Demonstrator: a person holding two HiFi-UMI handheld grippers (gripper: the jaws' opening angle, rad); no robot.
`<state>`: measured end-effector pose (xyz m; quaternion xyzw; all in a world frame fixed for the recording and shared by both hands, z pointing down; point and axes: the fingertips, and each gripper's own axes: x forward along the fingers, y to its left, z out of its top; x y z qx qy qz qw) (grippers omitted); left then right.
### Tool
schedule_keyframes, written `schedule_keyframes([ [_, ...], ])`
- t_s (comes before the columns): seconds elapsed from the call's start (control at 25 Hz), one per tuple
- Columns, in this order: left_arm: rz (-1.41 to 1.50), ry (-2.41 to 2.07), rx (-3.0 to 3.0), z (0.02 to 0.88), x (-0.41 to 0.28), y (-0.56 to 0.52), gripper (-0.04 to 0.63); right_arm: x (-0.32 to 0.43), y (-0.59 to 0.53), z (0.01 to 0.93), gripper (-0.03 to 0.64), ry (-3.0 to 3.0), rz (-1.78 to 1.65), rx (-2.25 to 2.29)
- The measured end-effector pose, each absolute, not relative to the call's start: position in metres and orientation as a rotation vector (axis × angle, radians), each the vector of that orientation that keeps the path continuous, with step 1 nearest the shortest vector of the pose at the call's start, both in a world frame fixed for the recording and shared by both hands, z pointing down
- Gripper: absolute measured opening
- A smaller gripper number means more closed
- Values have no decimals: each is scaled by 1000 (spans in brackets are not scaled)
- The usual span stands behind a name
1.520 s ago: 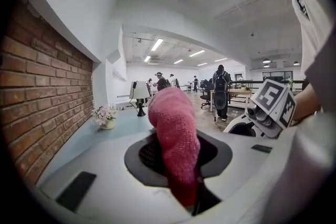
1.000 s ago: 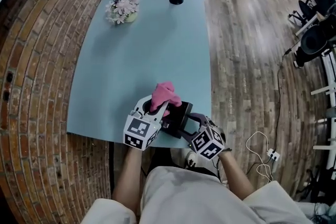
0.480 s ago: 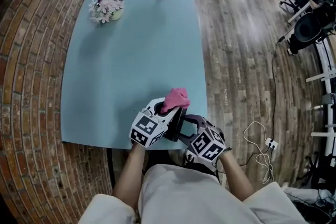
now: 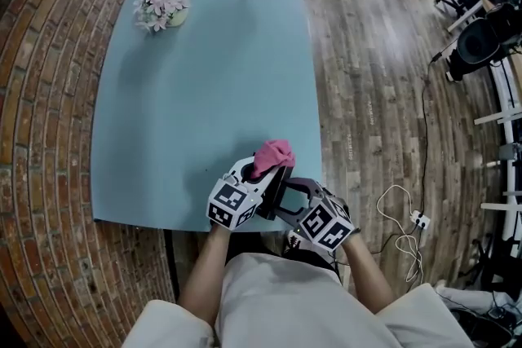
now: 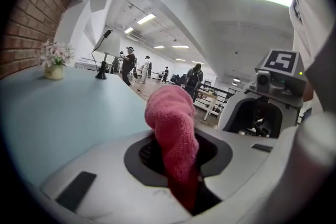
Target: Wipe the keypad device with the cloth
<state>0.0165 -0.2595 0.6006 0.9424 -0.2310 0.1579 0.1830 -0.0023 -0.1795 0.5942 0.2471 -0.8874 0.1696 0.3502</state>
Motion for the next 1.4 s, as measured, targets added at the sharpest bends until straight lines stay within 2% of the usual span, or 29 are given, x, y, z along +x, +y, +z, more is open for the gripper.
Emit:
schedule_keyframes([
  [0.96,356,-838,2382,632,-16,-289,130,-3,-183,593,283,-2305,440,629],
  [1.4,521,-954,2470,626,-9,-306,130,-3,-182,593,284,-2293,427,613],
])
